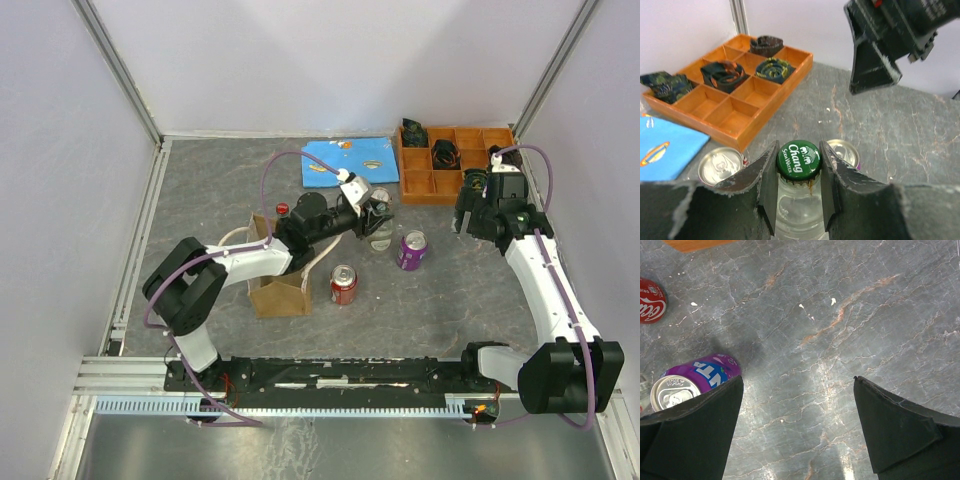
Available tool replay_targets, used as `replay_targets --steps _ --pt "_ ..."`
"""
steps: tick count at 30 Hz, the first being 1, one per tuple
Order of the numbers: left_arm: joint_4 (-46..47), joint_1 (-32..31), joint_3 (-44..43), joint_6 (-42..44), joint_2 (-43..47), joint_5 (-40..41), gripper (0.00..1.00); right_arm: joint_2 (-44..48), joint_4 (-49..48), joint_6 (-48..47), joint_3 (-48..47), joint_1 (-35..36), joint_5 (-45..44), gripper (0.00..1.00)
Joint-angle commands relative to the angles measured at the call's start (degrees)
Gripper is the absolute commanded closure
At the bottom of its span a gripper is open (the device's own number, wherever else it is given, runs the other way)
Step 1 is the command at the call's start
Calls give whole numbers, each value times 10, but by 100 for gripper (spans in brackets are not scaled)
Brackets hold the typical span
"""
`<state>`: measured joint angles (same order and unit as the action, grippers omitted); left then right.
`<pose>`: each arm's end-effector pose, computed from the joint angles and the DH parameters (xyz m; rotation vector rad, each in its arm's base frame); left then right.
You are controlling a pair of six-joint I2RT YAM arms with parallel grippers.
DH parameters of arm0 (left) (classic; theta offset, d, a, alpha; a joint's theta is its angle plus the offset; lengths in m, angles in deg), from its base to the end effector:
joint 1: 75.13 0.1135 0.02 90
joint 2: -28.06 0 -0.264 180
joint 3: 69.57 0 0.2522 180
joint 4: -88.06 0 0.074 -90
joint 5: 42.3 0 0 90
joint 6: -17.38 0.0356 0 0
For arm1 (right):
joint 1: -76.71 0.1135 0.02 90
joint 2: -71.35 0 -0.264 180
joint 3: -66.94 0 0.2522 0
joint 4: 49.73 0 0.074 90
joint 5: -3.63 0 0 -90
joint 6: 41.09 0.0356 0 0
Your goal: Place the beverage into the canvas bag
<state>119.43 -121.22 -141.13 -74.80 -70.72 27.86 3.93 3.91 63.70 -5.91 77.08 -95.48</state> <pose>0.2630 -0.2906 0.2668 0.8491 1.3275 -0.9280 0.2425 -0.0041 0.2997 0.3734 2.3701 -0.0686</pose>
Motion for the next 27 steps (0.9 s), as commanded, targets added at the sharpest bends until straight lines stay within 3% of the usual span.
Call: replay_targets --steps 1,13,27 --pt "75 1 -69 -22 69 0 97 14 -20 7 4 1 -3 1" --pt "-61 71 -216 -80 98 54 97 20 -34 11 19 1 9 1" --pt "-242 265 -224 -50 231 69 97 27 -56 22 53 1 36 1"
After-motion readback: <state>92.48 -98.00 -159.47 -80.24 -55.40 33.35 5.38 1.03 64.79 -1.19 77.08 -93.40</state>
